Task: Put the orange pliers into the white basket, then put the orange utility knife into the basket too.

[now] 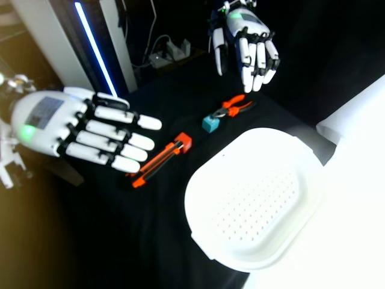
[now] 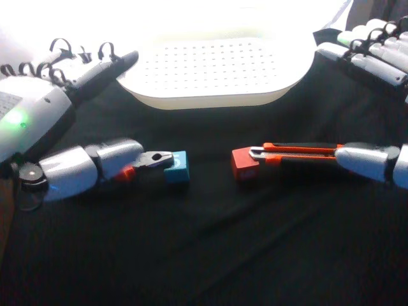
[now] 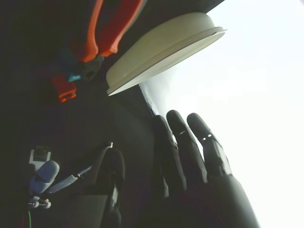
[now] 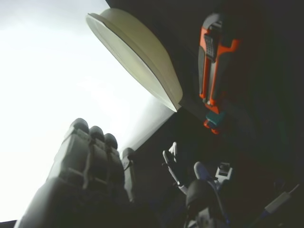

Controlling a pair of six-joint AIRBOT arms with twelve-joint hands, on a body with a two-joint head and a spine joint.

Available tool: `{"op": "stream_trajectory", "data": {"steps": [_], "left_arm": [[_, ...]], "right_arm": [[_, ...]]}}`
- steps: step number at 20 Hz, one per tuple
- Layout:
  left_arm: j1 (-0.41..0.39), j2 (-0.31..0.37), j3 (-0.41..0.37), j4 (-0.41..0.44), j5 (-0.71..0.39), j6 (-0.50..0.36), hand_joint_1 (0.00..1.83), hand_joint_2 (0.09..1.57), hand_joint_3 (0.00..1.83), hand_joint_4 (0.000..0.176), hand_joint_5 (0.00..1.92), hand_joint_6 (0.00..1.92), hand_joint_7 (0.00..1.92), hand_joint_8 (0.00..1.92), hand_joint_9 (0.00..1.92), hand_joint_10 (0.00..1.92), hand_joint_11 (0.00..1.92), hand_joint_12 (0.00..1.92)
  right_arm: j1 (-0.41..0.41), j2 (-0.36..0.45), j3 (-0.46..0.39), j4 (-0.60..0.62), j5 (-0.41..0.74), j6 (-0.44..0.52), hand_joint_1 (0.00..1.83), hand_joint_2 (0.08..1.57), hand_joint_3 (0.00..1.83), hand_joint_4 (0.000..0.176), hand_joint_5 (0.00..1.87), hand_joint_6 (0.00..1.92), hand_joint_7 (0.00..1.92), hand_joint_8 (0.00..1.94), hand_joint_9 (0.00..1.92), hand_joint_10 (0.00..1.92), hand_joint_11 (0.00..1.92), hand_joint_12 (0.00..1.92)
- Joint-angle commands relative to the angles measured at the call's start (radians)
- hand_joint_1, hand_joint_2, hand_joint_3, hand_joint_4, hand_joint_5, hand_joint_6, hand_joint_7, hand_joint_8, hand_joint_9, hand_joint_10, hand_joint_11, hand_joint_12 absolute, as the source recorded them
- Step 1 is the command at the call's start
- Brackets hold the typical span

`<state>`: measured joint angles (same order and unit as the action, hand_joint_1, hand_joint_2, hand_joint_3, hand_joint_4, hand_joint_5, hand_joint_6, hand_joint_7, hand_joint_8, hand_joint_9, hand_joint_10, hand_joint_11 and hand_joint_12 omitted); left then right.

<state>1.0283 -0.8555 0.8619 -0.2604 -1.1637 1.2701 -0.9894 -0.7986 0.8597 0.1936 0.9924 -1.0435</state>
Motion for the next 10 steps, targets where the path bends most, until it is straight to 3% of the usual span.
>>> {"op": "stream_trajectory", "data": {"steps": [1, 4, 5, 7, 8, 9, 10], "left_arm": [[-0.007, 0.001, -0.001, 0.012, -0.127, 0.0, 0.27, 1.28, 0.0, 0.039, 0.0, 0.0, 0.0, 0.0, 0.0, 0.0, 0.0, 0.02], [0.002, -0.001, -0.004, 0.008, -0.126, -0.001, 0.3, 1.29, 0.01, 0.033, 0.0, 0.0, 0.0, 0.0, 0.0, 0.0, 0.0, 0.0], [0.005, -0.006, -0.004, 0.002, -0.115, -0.001, 0.3, 1.3, 0.01, 0.034, 0.0, 0.0, 0.0, 0.0, 0.0, 0.0, 0.0, 0.0], [0.011, -0.032, 0.003, -0.019, -0.072, -0.001, 0.37, 1.29, 0.0, 0.03, 0.0, 0.0, 0.04, 0.01, 0.05, 0.02, 0.03, 0.02], [0.011, -0.049, 0.014, -0.034, -0.04, -0.001, 0.4, 1.27, 0.01, 0.012, 0.02, 0.0, 0.08, 0.0, 0.06, 0.02, 0.01, 0.19], [0.011, -0.064, 0.023, -0.047, -0.017, -0.001, 0.46, 1.26, 0.0, 0.026, 0.04, 0.0, 0.1, 0.0, 0.08, 0.02, 0.0, 0.45], [0.011, -0.079, 0.034, -0.06, 0.007, -0.001, 0.52, 1.25, 0.0, 0.019, 0.06, 0.01, 0.12, 0.01, 0.11, 0.04, 0.0, 0.86]], "right_arm": [[0.009, -0.004, -0.001, -0.002, 0.119, 0.002, 0.43, 1.13, 0.02, 0.045, 0.0, 0.0, 0.0, 0.0, 0.0, 0.0, 0.0, 0.0], [0.007, -0.006, 0.001, 0.0, 0.119, 0.002, 0.43, 1.14, 0.02, 0.031, 0.0, 0.0, 0.0, 0.0, 0.0, 0.0, 0.0, 0.0], [0.007, -0.006, 0.001, 0.001, 0.119, 0.002, 0.44, 1.14, 0.01, 0.038, 0.0, 0.0, 0.0, 0.0, 0.0, 0.0, 0.0, 0.0], [0.006, -0.008, 0.002, 0.002, 0.119, 0.002, 0.44, 1.15, 0.02, 0.034, 0.0, 0.0, 0.0, 0.0, 0.0, 0.0, 0.0, 0.0], [0.006, -0.01, 0.002, 0.003, 0.119, 0.002, 0.45, 1.15, 0.01, 0.035, 0.0, 0.0, 0.0, 0.0, 0.0, 0.0, 0.0, 0.0], [0.005, -0.011, 0.003, 0.004, 0.118, 0.002, 0.45, 1.15, 0.01, 0.04, 0.0, 0.0, 0.0, 0.0, 0.0, 0.0, 0.0, 0.0], [0.005, -0.013, 0.004, 0.004, 0.118, 0.002, 0.43, 1.16, 0.01, 0.04, 0.0, 0.0, 0.0, 0.0, 0.0, 0.0, 0.0, 0.0]]}}
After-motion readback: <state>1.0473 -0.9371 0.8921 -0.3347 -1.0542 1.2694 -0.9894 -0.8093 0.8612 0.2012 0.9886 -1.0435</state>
